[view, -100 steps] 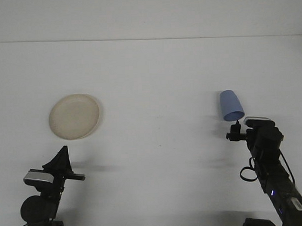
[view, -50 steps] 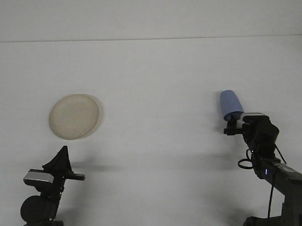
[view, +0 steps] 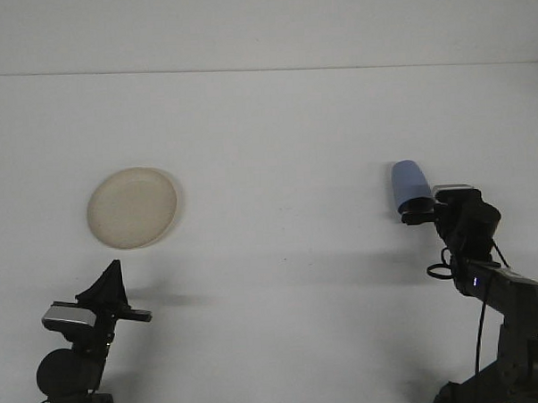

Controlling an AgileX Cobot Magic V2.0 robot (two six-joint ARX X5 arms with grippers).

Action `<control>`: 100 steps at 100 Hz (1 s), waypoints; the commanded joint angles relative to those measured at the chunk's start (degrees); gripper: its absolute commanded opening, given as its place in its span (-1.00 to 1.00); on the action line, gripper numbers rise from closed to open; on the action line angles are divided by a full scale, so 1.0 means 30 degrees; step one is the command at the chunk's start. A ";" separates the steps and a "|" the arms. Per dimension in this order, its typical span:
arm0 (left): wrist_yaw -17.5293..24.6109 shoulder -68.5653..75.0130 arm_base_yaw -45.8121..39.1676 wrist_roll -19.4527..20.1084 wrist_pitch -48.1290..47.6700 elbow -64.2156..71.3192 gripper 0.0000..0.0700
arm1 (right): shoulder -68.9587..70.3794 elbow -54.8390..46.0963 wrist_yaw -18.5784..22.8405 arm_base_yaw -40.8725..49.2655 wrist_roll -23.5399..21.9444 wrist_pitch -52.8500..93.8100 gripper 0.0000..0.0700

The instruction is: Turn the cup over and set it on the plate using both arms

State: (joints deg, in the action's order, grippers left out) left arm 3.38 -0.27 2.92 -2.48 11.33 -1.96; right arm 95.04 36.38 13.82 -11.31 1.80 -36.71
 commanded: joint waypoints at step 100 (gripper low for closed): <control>0.0036 0.0029 0.0036 0.0087 0.0240 0.0372 -0.97 | -0.8561 0.0882 0.0678 0.1515 -0.1180 0.7409 -1.00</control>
State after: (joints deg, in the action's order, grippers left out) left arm 3.38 -0.27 2.92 -2.48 11.33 -1.96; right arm 73.32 38.57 16.14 -7.46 1.10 -18.33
